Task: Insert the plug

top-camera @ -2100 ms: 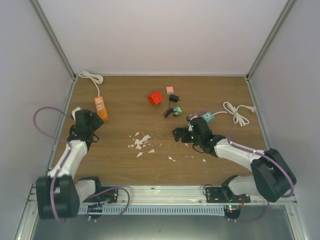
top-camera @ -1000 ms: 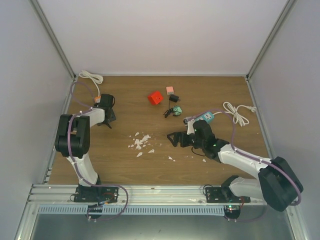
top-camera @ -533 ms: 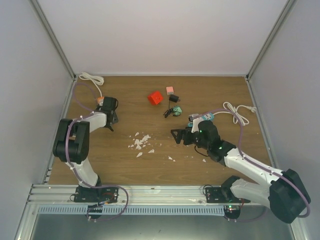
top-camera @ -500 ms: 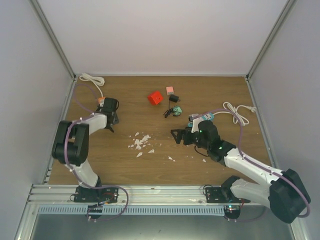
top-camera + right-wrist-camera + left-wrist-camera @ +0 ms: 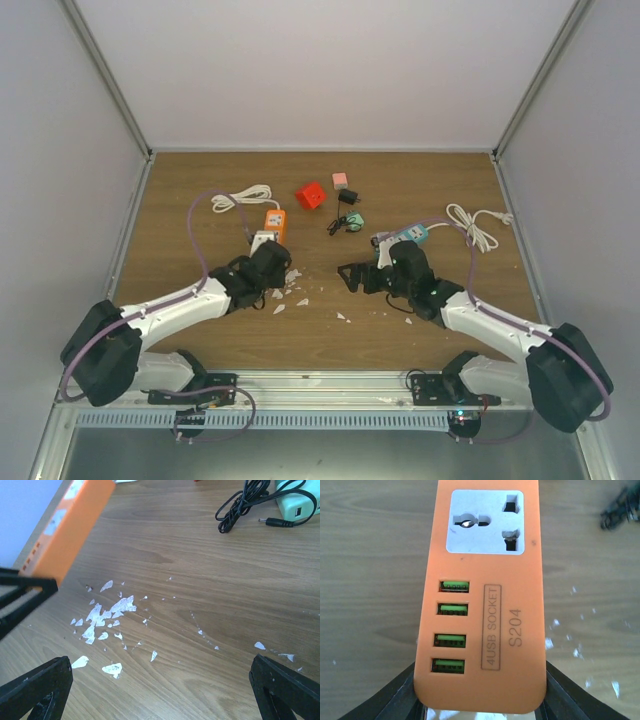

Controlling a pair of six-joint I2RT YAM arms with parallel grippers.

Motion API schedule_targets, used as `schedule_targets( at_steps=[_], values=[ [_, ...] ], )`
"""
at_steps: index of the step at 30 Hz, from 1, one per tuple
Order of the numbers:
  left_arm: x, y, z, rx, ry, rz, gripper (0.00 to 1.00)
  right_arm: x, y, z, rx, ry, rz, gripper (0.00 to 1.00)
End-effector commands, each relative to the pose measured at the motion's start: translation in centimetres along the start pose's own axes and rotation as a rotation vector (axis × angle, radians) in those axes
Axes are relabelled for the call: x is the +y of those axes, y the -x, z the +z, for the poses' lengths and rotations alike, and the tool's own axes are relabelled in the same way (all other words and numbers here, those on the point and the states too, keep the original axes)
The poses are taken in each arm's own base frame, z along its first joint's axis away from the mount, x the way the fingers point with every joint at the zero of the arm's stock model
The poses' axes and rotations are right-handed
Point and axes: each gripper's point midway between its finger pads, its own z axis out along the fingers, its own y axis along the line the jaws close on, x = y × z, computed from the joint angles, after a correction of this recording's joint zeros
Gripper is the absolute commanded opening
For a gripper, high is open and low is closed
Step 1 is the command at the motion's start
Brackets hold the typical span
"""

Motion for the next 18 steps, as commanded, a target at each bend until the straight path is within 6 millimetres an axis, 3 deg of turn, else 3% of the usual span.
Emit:
schedule_targets(
  at_steps=[1, 7, 13, 14, 17, 18],
  values=[
    [-0.9, -1.5, -1.5, -0.007, 0.037, 0.012, 0.21, 0.6, 0.2, -0.5, -0.015, 0.019, -0.005, 1.00],
    [-2.0, -7.3, -1.8, 0.084, 0.062, 0.076, 0.31, 0.4, 0.5, -0.9, -0.033, 0.005, -0.005, 1.00],
    [-2.7, -8.5, -2.1, 0.092, 0.061, 0.078, 0.40, 0.0, 0.4, -0.6, -0.032, -0.015, -0.002, 1.00],
    [-3.0, -8.6, -2.2, 0.090, 0.049, 0.074, 0.44, -0.1, 0.4, -0.4, -0.027, -0.022, -0.005, 1.00],
    [-3.6, -8.6, -2.8, 0.072, 0.014, 0.063, 0.77, -0.8, 0.4, 0.0, -0.023, -0.059, -0.012, 0.99],
    [-3.7, -8.4, -3.0, 0.066, 0.004, 0.062, 0.82, -1.1, 0.5, 0.1, -0.026, -0.075, -0.014, 1.00]
  ],
)
